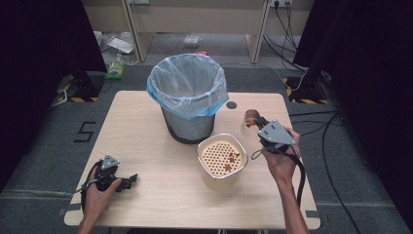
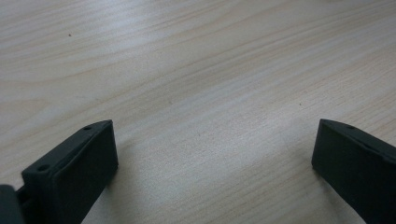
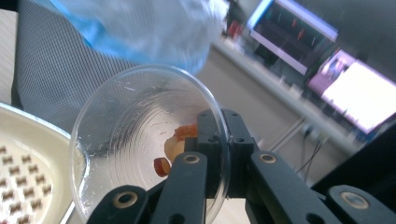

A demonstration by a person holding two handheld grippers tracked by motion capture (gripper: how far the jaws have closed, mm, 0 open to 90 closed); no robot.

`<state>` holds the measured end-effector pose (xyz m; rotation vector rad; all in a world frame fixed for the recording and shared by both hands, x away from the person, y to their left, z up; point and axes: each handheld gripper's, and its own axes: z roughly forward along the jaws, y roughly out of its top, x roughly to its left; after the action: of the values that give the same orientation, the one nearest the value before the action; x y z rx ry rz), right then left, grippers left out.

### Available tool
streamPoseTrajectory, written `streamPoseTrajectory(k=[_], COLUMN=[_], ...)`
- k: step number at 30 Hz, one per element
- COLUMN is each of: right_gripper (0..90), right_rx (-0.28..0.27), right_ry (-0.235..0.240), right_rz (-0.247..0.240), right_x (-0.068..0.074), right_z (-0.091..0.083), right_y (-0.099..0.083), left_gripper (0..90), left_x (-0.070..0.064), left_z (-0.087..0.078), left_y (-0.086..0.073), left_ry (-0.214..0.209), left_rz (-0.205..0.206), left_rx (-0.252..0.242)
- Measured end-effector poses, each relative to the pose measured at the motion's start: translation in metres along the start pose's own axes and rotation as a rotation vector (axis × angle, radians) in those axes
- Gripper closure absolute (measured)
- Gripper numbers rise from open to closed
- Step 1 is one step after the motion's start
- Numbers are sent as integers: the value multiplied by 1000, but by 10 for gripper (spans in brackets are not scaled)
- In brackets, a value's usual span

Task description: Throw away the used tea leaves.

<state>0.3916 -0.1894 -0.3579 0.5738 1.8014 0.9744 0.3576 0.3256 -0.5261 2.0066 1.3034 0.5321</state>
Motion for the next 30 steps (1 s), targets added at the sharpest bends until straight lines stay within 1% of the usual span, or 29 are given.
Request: streamPoseTrajectory(k=[2,4,5,6,7,8,9,10,12,15,16,17,19,20,21,23,24,25,26,28,29,30], right_gripper=[879,879,879,880,880,879,880,880,881,882,882,882,882,883,883,883,883,884,884,885,885,884], right_rx=[-35,-59,-70,-76,-76,-75,-76,-81,-82,-89,-94,-96,-97,-102,-115,-136,-136,-148,-157,-178,-172,-145], right_ry=[-14,-27,-33,-38,-38,-46,-52,-63,-106,-145,-157,-154,-151,-171,-166,-166,-166,-181,-184,-204,-207,-209], right_rz=[-58,-110,-142,-185,-185,-283,-319,-374,-514,-639,-674,-683,-675,-701,-705,-701,-701,-749,-753,-794,-824,-826], right_x=[7,14,19,24,24,38,42,49,61,75,78,81,82,86,87,91,91,96,97,101,102,102], right_z=[-2,-3,-3,-3,-3,-2,-1,1,5,7,7,7,7,6,4,4,4,4,4,3,5,10], right_y=[8,16,20,23,23,29,31,32,32,26,25,24,22,20,22,23,23,21,21,20,17,13], left_gripper=[0,0,0,0,0,0,0,0,0,0,0,0,0,0,0,0,0,0,0,0,0,0], left_x=[0,0,0,0,0,0,0,0,0,0,0,0,0,0,0,0,0,0,0,0,0,0], left_z=[0,0,0,0,0,0,0,0,0,0,0,0,0,0,0,0,0,0,0,0,0,0], left_y=[0,0,0,0,0,0,0,0,0,0,0,0,0,0,0,0,0,0,0,0,0,0], left_ry=[-2,-2,-3,-3,-3,-3,-3,-3,-3,-3,-3,-3,-3,-4,-4,-4,-4,-4,-4,-5,-5,-6], left_rz=[1,2,3,3,3,3,4,3,3,4,3,4,4,4,4,4,4,4,5,6,7,8], left_rx=[0,1,1,1,1,1,1,0,1,1,1,1,2,1,1,1,1,1,2,1,1,1])
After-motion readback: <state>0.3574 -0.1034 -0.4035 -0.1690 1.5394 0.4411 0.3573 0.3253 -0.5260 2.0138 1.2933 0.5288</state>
